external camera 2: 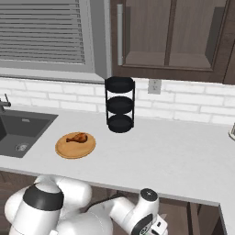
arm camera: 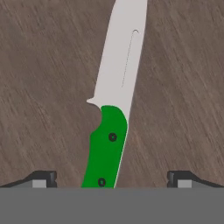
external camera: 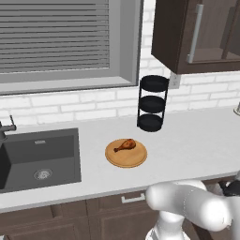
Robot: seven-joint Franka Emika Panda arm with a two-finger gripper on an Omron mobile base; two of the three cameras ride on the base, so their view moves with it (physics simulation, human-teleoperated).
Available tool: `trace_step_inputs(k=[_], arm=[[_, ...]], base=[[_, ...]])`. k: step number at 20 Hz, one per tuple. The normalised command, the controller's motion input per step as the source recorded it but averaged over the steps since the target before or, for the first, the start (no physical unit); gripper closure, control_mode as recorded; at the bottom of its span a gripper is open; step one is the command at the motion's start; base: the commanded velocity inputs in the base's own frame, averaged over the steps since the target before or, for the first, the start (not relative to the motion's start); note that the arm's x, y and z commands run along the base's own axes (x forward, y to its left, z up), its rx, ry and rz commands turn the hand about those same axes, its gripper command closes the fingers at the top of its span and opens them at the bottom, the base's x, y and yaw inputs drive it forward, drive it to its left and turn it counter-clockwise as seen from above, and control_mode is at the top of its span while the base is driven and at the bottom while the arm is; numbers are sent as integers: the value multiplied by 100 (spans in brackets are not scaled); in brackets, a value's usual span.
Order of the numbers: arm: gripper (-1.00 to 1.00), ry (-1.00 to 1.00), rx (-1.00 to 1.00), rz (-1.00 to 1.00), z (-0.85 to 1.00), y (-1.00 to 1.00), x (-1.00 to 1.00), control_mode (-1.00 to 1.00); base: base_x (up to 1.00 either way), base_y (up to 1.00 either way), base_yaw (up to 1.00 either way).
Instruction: Pick up the knife from the drawer and place it on the cutting board. Then place the meat from the plate to the cutting board.
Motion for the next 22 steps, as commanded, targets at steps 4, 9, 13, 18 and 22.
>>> trace_step_inputs(k=[4, 9, 13, 18, 22], arm=[[-100, 0, 0, 0, -17, 1, 0, -100], [-100, 6, 0, 0, -21, 0, -1, -100], [-100, 5, 0, 0, -22, 0, 0, -100], [-100, 2, 0, 0, -39, 0, 0, -100], [-100, 8, 0, 0, -37, 0, 0, -100]], base=[[0, 0, 0], [0, 0, 0], [0, 0, 0], [0, 0, 0], [0, 0, 0]])
